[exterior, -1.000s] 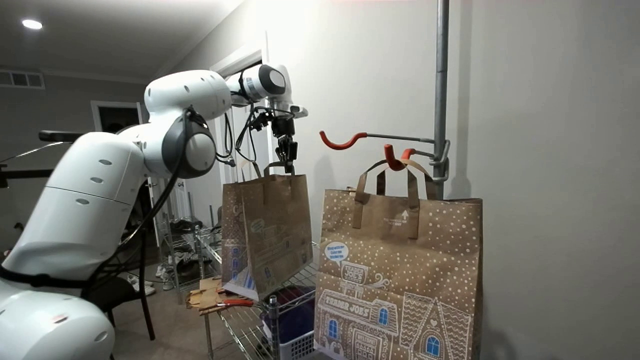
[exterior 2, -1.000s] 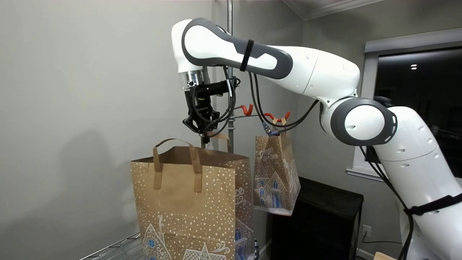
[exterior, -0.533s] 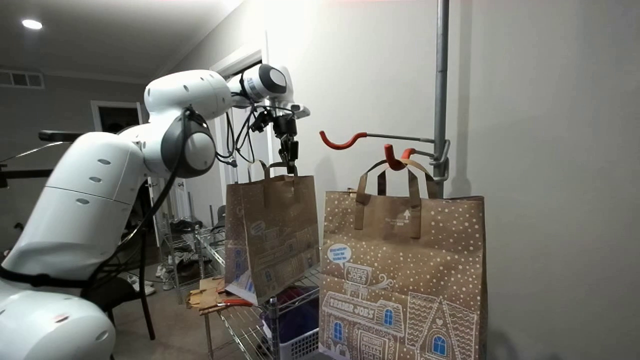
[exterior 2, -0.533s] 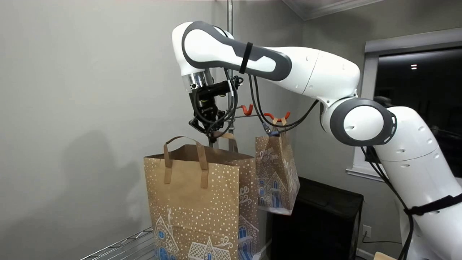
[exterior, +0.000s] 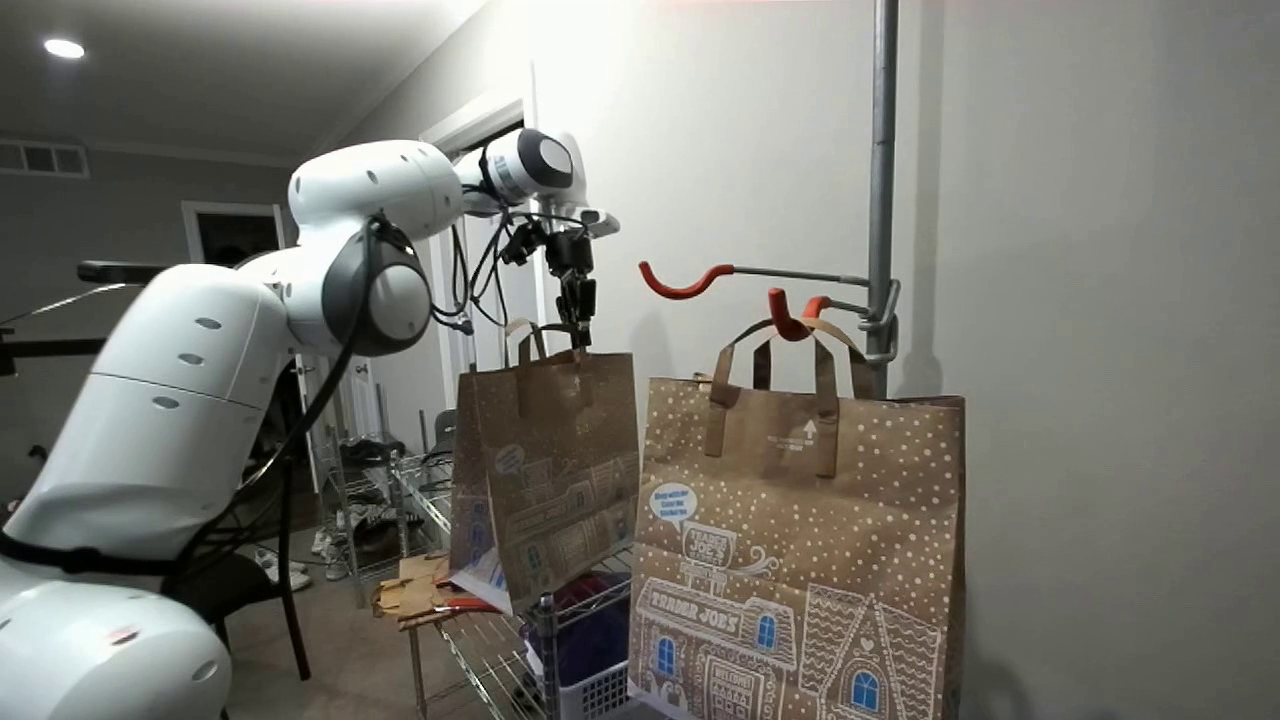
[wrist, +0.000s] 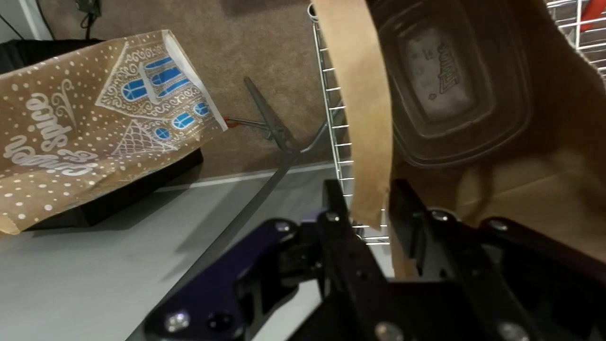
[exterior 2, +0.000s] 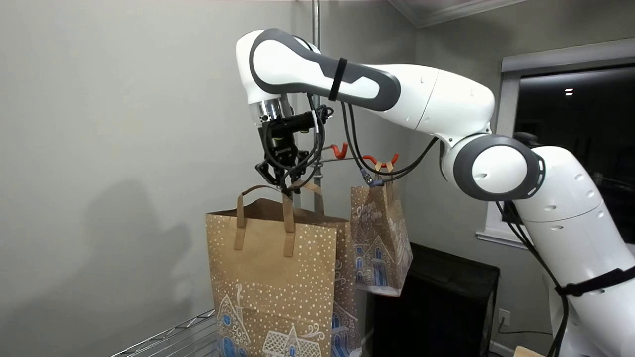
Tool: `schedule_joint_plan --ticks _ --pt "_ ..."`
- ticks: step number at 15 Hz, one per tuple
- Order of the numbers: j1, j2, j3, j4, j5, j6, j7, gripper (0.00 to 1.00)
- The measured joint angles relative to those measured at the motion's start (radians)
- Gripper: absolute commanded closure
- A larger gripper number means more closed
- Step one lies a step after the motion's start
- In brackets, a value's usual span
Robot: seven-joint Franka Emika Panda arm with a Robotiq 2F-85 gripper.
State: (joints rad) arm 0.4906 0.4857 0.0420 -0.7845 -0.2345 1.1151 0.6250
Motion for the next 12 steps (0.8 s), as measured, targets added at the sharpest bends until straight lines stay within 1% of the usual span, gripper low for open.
schedule_joint_plan --ticks 5,6,7,12 --pt "-0.001 0.004 0.027 -0.001 0.088 0.076 -0.002 0.06" --pt "-0.002 0.004 0.032 -0.002 0.111 0.094 -0.002 0.02" --pt "-0.003 0.004 0.036 -0.004 0.134 0.11 -0.002 0.0" --pt "-0.006 0.004 0.048 -0.009 0.22 0.156 -0.002 0.0"
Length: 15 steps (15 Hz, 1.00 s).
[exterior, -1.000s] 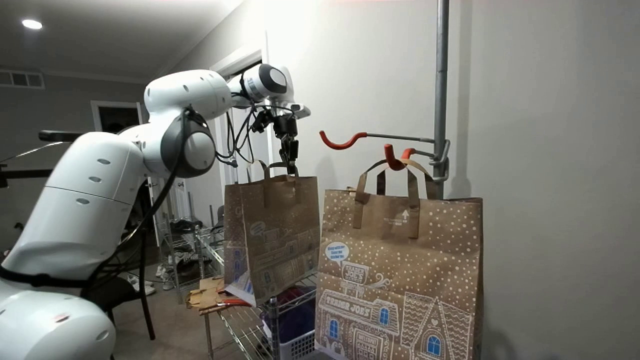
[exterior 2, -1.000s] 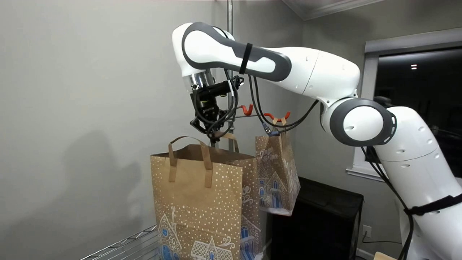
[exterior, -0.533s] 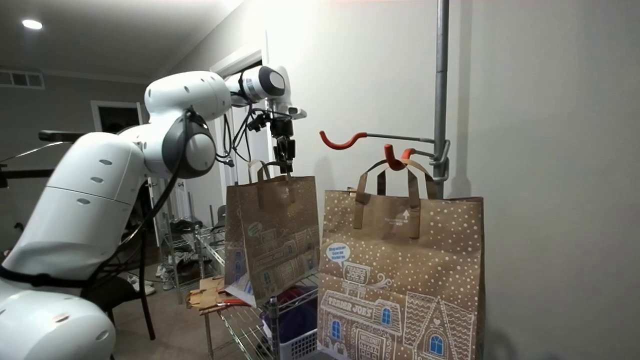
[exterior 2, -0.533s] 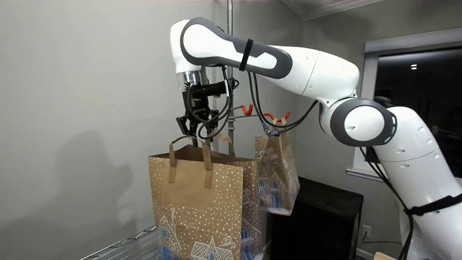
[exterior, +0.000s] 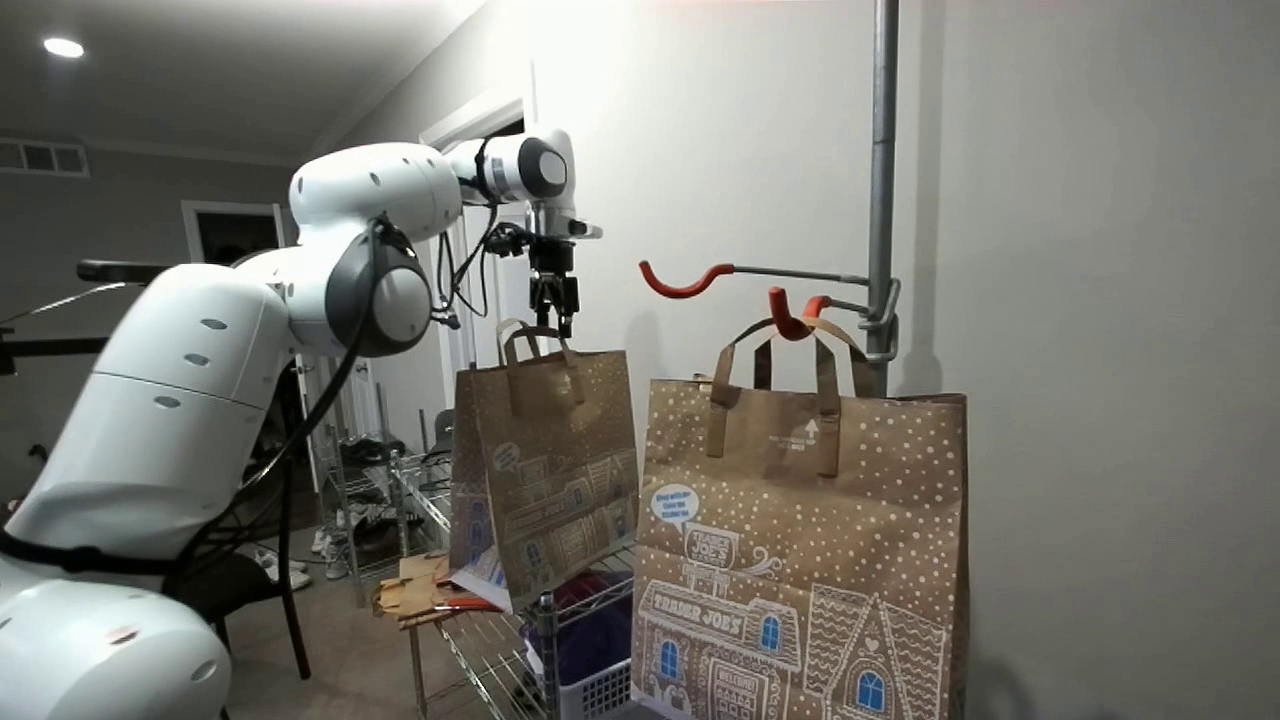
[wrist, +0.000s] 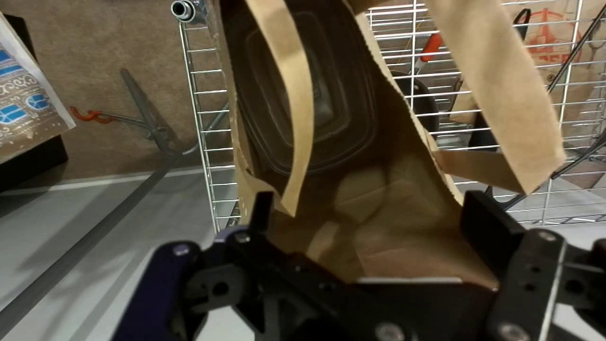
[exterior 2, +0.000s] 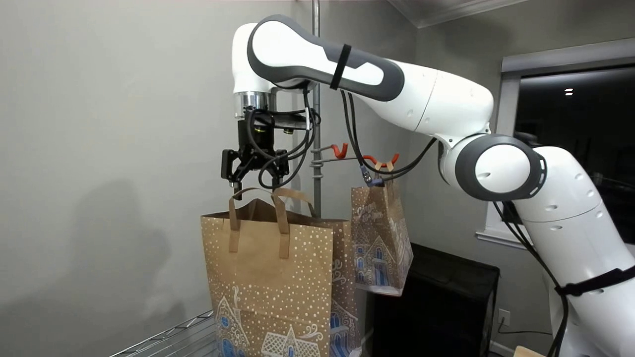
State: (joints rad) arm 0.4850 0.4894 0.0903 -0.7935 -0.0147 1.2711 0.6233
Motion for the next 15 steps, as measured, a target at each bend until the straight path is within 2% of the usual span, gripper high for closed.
schedule_joint_plan --ticks 3,6,11,15 --pt "-0.003 0.0 0.0 -0.01 0.036 0.024 0.0 0.0" --pt "-0.02 -0.002 0.002 -0.044 0.114 0.101 0.0 0.0" --pt "-0.064 -0.03 0.002 -0.176 0.244 0.234 -0.006 0.0" --pt "-0.091 -0.081 0.002 -0.29 0.291 0.266 -0.053 0.0"
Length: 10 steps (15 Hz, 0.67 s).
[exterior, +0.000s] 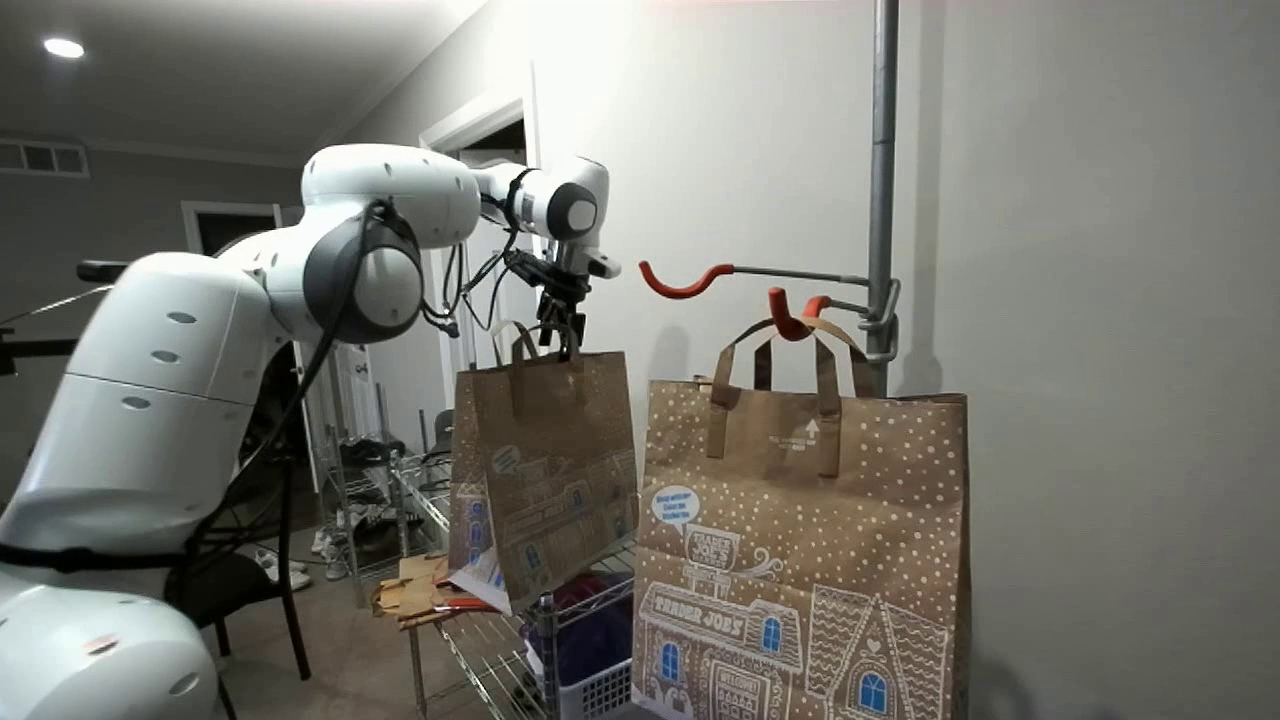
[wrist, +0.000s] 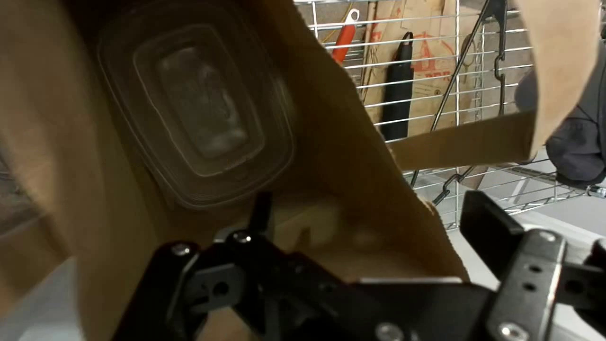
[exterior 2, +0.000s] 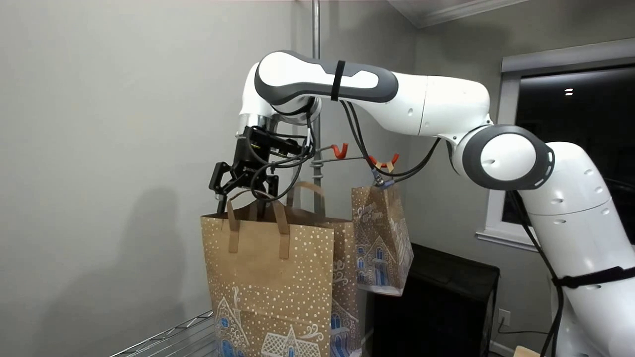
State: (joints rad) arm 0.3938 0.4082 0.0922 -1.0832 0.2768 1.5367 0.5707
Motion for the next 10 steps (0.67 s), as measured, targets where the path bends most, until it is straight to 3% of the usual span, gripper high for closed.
schedule_joint_plan --ticks 7,10 --pt "-0.023 -0.089 0.0 -0.12 0.024 -0.001 -0.221 0.0" --pt "-0.01 -0.11 0.001 -0.125 -0.03 -0.001 -0.316 0.0"
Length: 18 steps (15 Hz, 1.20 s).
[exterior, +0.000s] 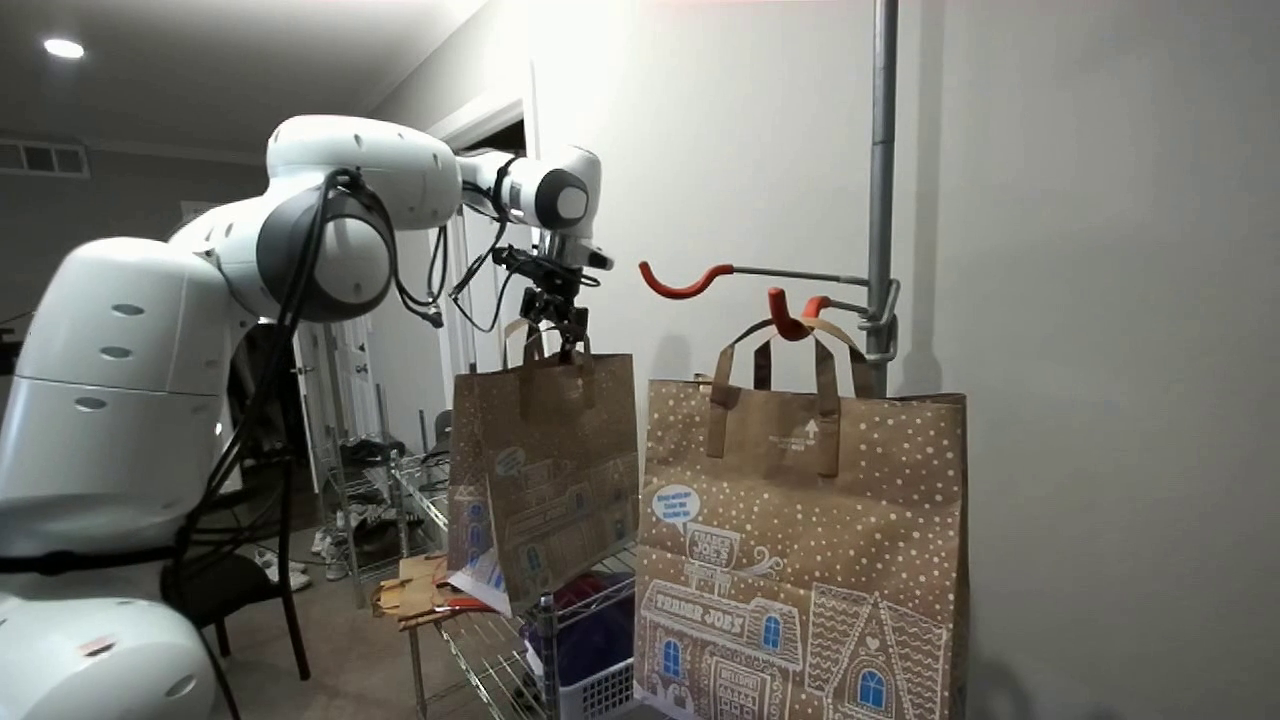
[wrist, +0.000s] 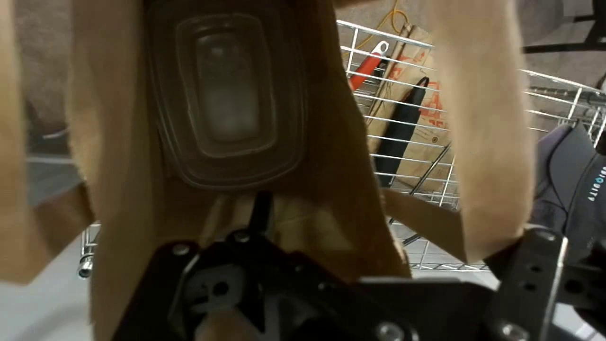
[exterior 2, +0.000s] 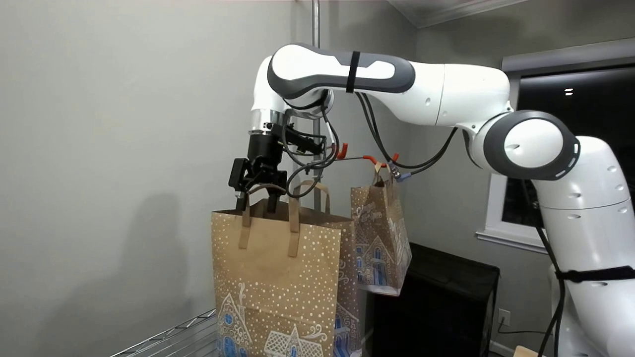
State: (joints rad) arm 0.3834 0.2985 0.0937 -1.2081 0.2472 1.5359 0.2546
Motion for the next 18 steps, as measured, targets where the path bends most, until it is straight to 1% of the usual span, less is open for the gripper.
schedule_joint_plan --ticks 3,5,9,12,15,18 --pt "0.034 -0.021 0.008 0.002 -0.088 0.012 -0.08 0.0" --pt "0.062 -0.035 0.02 0.004 -0.129 0.049 -0.124 0.0" --pt "0.118 -0.043 0.045 0.018 -0.199 0.128 -0.207 0.0" --pt "0.146 -0.05 0.055 0.023 -0.229 0.156 -0.271 0.0" --pt "0.16 -0.063 0.056 0.023 -0.261 0.156 -0.277 0.0" --pt "0.163 -0.072 0.056 0.02 -0.262 0.142 -0.272 0.0"
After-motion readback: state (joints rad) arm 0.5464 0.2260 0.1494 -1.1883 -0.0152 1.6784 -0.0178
